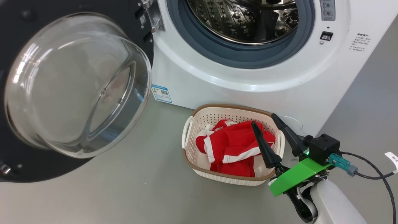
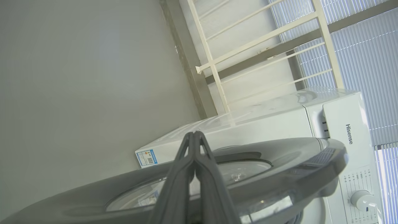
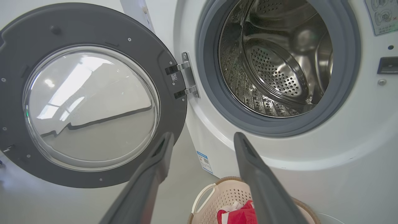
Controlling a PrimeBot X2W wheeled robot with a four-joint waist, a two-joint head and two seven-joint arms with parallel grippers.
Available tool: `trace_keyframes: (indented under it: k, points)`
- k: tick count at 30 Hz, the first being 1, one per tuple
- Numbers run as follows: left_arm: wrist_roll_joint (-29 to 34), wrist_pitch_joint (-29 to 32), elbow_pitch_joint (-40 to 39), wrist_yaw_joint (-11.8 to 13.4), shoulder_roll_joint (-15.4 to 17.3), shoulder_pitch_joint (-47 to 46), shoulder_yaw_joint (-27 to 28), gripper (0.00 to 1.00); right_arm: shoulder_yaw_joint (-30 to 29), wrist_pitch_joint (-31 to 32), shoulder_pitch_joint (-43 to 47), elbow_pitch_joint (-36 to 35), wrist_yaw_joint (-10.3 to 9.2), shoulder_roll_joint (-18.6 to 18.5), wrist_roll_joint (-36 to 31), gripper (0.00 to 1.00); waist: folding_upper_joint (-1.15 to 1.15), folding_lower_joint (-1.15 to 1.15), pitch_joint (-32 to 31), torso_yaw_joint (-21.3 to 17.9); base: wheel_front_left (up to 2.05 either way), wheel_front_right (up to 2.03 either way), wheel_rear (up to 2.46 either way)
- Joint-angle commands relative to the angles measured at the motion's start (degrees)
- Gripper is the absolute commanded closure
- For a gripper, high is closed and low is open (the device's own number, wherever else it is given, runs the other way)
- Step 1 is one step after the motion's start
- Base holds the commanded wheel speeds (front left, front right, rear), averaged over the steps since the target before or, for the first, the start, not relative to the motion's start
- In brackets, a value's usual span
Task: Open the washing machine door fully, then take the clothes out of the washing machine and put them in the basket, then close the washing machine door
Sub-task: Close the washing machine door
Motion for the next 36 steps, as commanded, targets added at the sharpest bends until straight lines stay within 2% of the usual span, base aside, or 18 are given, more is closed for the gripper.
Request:
trace_keyframes:
  k: [1,13,20,26,36]
  points:
    - [-0.4,1.7,-2.2,-0.6,2.5,1.0,0.1,1.00,0.8,-0.3,0.1,-1.3,0.09,0.9,0.1,0.00,0.00,0.00,-0.3,0.2,0.00,0.00,0.00]
    - [-2.6,13.1,-12.3,-0.6,0.8,7.6,-2.3,1.00,0.5,-0.3,1.3,-1.3,0.09,1.4,0.8,0.00,0.00,0.00,-2.5,1.4,0.00,0.00,0.00]
    - [-5.3,19.2,-21.1,0.7,-0.4,12.1,-2.3,1.00,0.4,-0.3,1.5,-1.6,0.09,1.6,1.0,0.00,0.00,0.00,-2.8,1.5,0.00,0.00,0.00]
    - [-9.0,23.9,-32.0,4.2,-2.4,17.1,-1.5,1.00,0.1,-0.3,1.8,-1.7,0.09,1.7,1.1,0.00,0.00,0.00,-3.2,1.0,0.00,0.00,0.00]
    - [-13.3,27.0,-52.2,12.5,-5.5,25.5,0.4,1.00,-0.7,-0.3,2.5,-2.4,0.09,1.8,1.1,0.00,0.00,0.00,-3.6,-0.3,0.00,0.00,0.00]
